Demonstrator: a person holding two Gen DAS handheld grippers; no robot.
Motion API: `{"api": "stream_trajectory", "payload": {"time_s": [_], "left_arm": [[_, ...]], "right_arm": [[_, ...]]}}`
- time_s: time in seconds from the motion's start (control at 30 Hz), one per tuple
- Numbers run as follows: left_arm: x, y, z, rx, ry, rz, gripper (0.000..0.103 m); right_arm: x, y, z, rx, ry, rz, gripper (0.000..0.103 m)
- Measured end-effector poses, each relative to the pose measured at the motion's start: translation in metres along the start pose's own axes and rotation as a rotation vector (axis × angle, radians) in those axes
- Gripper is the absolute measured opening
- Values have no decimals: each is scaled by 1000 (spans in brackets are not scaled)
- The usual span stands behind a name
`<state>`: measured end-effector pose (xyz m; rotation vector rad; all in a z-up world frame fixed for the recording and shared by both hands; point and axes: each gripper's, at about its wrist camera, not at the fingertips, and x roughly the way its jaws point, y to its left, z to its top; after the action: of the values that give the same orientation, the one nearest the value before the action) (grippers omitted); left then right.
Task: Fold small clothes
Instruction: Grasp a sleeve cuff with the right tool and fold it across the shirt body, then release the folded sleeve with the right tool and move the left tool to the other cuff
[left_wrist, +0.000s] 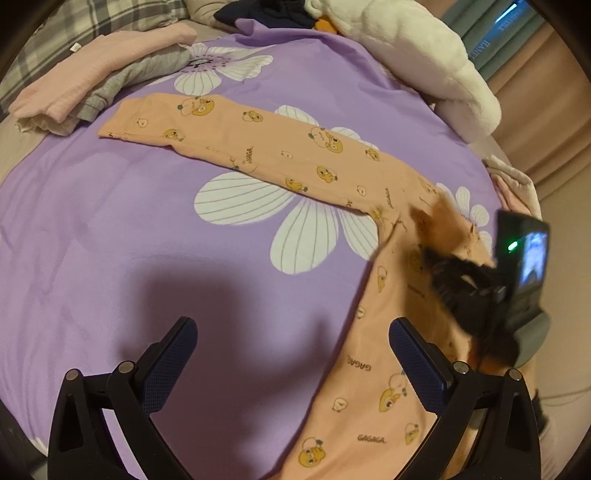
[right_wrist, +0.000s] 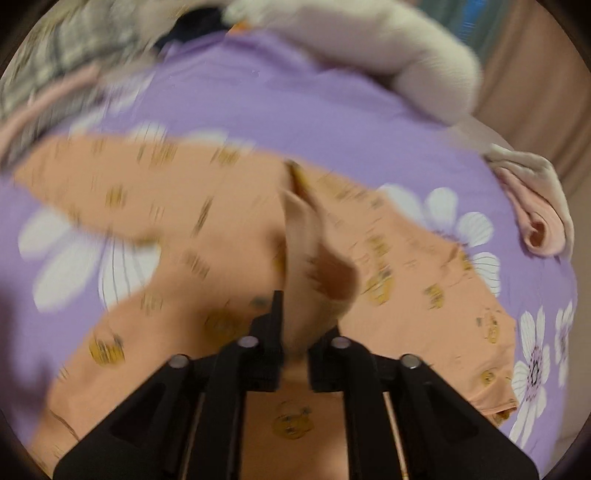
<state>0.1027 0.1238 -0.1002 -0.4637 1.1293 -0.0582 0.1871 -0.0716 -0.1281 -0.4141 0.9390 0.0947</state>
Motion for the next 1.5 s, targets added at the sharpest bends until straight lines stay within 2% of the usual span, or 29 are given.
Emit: {"api": "stream_trajectory", "payload": {"time_s": [0.07, 0.13, 0.2, 0.27, 0.33, 0.37, 0.4, 0.47, 0.53, 0.57, 0.7, 0.83, 0.9, 1.0, 1.1, 1.23, 1.5], "left_arm": [[2, -2, 2, 1, 4, -15, 103], [3, -4, 4, 4, 8, -36, 103], [5, -4, 7, 3, 12, -49, 103], [8, -3, 9, -11, 19, -66, 103], [12, 1, 13, -41, 22, -92, 103], [12, 2, 14, -54, 23, -102, 103], [14, 6, 16, -75, 23, -121, 103], [14, 13, 20, -110, 14, -147, 103], [11, 21, 25, -138, -1, -160, 103], [11, 27, 27, -160, -9, -170, 103], [6, 59, 41, -278, -42, -215, 103], [0, 93, 53, -393, -86, -280, 103], [-1, 114, 59, -456, -116, -319, 103], [1, 139, 71, -522, -156, -383, 103], [12, 162, 81, -611, -183, -441, 103], [32, 185, 96, -708, -213, -541, 103], [42, 198, 124, -746, -305, -604, 101]], "right_arm": [[2, 9, -4, -47, 16, 25, 31], [-11, 7, -5, -58, -18, 87, 38], [-32, -7, -3, -17, -74, 218, 58], [-55, -34, -3, 89, -167, 352, 65], [-62, -67, -3, 240, -216, 441, 65], [-58, -79, -3, 303, -211, 464, 58], [-50, -87, -3, 357, -192, 465, 39], [-30, -89, -4, 400, -129, 435, 20], [-16, -78, -6, 395, -102, 426, 19], [-12, -70, -7, 383, -105, 440, 15], [-1, -36, -1, 340, -139, 471, 13], [30, -7, 5, 274, -23, 439, 12], [25, -10, 5, 274, -39, 443, 16], [2, -21, 1, 303, -86, 496, 16], [-25, -30, -13, 298, -147, 516, 16], [-47, -42, -42, 316, -176, 533, 16], [-68, -71, -102, 429, -161, 538, 17]]}}
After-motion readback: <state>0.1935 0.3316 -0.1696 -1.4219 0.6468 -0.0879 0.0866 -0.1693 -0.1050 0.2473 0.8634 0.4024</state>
